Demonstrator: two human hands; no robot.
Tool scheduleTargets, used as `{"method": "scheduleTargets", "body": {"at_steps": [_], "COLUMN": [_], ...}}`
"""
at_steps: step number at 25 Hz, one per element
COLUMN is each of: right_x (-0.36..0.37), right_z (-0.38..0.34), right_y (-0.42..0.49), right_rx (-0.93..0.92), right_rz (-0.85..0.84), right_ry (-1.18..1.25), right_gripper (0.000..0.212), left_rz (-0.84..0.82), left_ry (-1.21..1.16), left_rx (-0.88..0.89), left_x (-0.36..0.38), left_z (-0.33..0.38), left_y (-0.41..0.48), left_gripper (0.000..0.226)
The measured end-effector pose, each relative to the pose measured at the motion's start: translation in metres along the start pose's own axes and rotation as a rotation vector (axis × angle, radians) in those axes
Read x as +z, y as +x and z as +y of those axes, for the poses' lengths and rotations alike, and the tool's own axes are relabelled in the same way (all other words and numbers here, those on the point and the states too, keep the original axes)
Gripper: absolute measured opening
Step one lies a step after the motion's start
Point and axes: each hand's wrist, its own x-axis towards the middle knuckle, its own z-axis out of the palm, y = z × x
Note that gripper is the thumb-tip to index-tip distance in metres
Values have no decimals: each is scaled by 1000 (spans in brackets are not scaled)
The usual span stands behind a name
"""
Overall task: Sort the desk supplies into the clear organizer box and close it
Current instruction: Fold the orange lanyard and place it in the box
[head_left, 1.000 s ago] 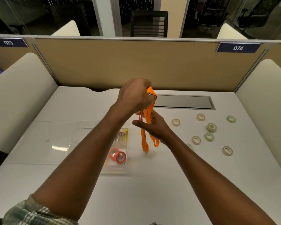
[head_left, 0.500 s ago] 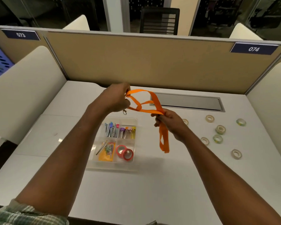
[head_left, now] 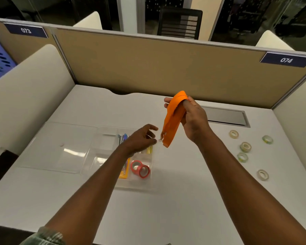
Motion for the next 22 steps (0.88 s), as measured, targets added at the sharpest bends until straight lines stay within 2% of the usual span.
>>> {"method": "scheduleTargets", "body": {"at_steps": [3,5,7,11,13,16,18,22], "right_x": [14,28,39,39,32,26,27,56], "right_z": [3,6,7,8,17,45,70,118], "right_y": [-1,-1,1,11,17,25,26,16], "right_rx": [27,57,81,154,167,228,285,350], "right_rz": [-42,-54,-41,-5,63,252,315,183], "right_ry": [50,131,243,469,466,278,86,-178], "right_gripper": [25,30,34,33,32,28,25,18], "left_rz": [75,81,34,-54,-75,22,135,300], "left_ry": [29,-37,-142,-296,-329,-364,-449,-808], "left_rx": [81,147,163,142,113,52,28,-52], "left_x": [-3,-1,2,-3,-10,-28,-43,-70], "left_z": [13,23,28,9,-6,-26,-39,-53], "left_y": [5,8,10,9,7,1,0,2], "left_gripper": [88,98,89,29,18,22,21,8]}}
